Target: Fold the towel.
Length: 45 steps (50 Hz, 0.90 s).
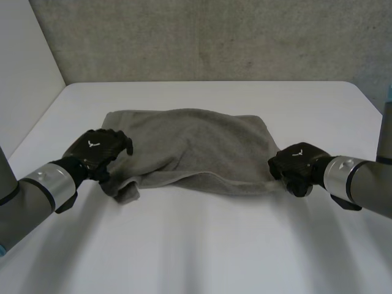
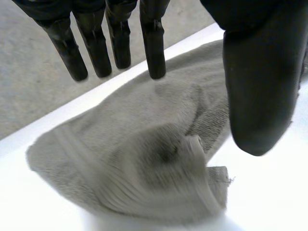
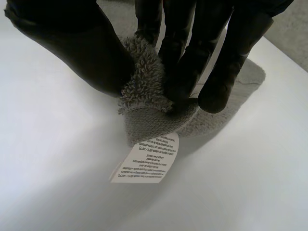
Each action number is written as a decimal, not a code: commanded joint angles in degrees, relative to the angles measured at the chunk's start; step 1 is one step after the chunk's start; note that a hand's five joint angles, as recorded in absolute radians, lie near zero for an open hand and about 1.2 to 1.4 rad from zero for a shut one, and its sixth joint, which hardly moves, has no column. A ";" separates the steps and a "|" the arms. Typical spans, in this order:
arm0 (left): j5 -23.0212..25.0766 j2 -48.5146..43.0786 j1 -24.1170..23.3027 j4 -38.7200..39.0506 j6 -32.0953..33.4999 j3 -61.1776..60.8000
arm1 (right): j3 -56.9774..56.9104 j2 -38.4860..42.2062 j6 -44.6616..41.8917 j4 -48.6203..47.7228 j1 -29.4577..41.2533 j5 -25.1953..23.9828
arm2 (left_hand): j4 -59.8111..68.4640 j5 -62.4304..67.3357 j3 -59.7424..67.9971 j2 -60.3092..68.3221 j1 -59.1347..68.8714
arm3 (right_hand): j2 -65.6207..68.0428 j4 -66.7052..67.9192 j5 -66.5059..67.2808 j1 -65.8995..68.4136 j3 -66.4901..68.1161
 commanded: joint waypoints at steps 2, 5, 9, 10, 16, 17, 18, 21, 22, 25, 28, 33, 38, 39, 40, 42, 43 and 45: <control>-7.01 2.22 -3.56 0.62 -0.40 -1.07 | 4.37 -2.67 0.13 -6.19 -0.17 1.67 | -7.23 -6.00 -7.38 -7.37 -6.88 | 4.74 3.57 3.56 3.86 3.84; -9.47 1.69 -6.64 0.80 -0.49 -0.63 | 5.87 -3.99 0.13 -9.09 -0.17 3.16 | -7.40 -6.17 -7.55 -7.53 -7.05 | 4.74 3.57 3.56 3.86 3.84; -12.54 -2.86 -9.97 2.64 -0.23 0.33 | 7.53 -5.13 0.30 -12.77 -0.25 5.71 | -6.90 -5.67 -7.05 -7.03 -6.55 | 4.74 3.57 3.56 3.86 3.84; -12.55 -2.88 -9.98 2.65 -0.23 0.34 | 7.54 -5.13 0.31 -12.78 -0.25 5.71 | -6.90 -5.67 -7.04 -7.03 -6.55 | 4.74 3.57 3.56 3.86 3.84; -18.52 -8.33 -12.09 4.40 0.21 1.39 | 8.50 -5.22 0.31 -15.15 -0.43 6.86 | -4.88 -3.65 -5.03 -5.01 -4.53 | 4.74 3.57 3.56 3.86 3.84; -19.57 -9.20 -12.26 4.40 0.21 1.48 | 8.59 -5.22 0.31 -15.15 -0.78 6.77 | -4.71 -3.48 -4.86 -4.85 -4.36 | 4.74 3.57 3.56 3.86 3.84; -20.45 -9.90 -12.35 4.49 0.13 1.48 | 8.59 -5.22 0.31 -15.15 -1.30 6.77 | -4.54 -3.31 -4.69 -4.68 -4.19 | 4.74 3.57 3.56 3.86 3.84; -21.07 -10.44 -12.35 4.58 0.13 1.48 | 8.59 -5.22 0.31 -15.15 -1.75 6.77 | -4.54 -3.31 -4.69 -4.68 -4.19 | 4.74 3.57 3.56 3.86 3.84; -21.51 -10.87 -12.35 4.67 0.21 1.57 | 8.59 -5.22 0.31 -15.24 -1.92 6.68 | -4.21 -2.98 -4.36 -4.34 -3.86 | 4.74 3.57 3.56 3.86 3.84; -21.78 -11.49 -12.35 5.71 0.21 1.66 | 8.50 -4.96 0.31 -15.33 -2.01 6.68 | -1.37 -0.14 -1.51 -1.50 -1.01 | 4.74 3.57 3.56 3.86 3.84; -21.86 -12.10 -12.35 7.73 0.21 1.74 | 8.50 -4.70 0.31 -15.42 -2.01 6.68 | 5.35 6.58 5.20 5.22 5.70 | 4.74 3.57 3.56 3.86 3.84; -22.30 -13.42 -12.35 10.02 0.39 2.18 | 8.42 -4.43 0.22 -15.94 -2.36 6.68 | 14.25 15.48 14.10 14.11 14.60 | 4.74 3.57 3.56 3.86 3.84; -24.05 -14.21 -12.27 10.64 1.70 3.15 | 8.50 -4.34 0.22 -16.21 -2.98 6.68 | 22.37 23.60 22.22 22.24 22.72 | 4.74 3.57 3.56 3.86 3.84; -24.93 -14.39 -12.18 10.90 2.06 3.50 | 8.42 -4.26 0.22 -16.21 -3.15 6.68 | 22.37 23.60 22.22 22.24 22.72 | 4.74 3.57 3.56 3.86 3.84; -24.94 -14.39 -12.18 10.91 2.06 3.50 | 8.42 -4.26 0.22 -16.21 -3.15 6.68 | 22.37 23.60 22.22 22.24 22.72 | 4.74 3.57 3.56 3.86 3.84; -25.99 -14.39 -12.00 11.69 2.23 3.85 | 8.33 -4.26 0.22 -16.21 -3.42 6.68 | 21.87 23.10 21.72 21.74 22.22 | 4.74 3.57 3.56 3.86 3.84; -26.00 -14.39 -12.00 11.70 2.24 3.85 | 8.33 -4.26 0.22 -16.21 -3.42 6.68 | 21.87 23.10 21.72 21.73 22.22 | 4.74 3.57 3.56 3.86 3.84; -26.17 -14.57 -11.91 12.57 2.41 4.03 | 8.33 -4.26 0.22 -16.30 -3.68 6.68 | 21.37 22.59 21.22 21.23 21.72 | 4.74 3.57 3.56 3.86 3.84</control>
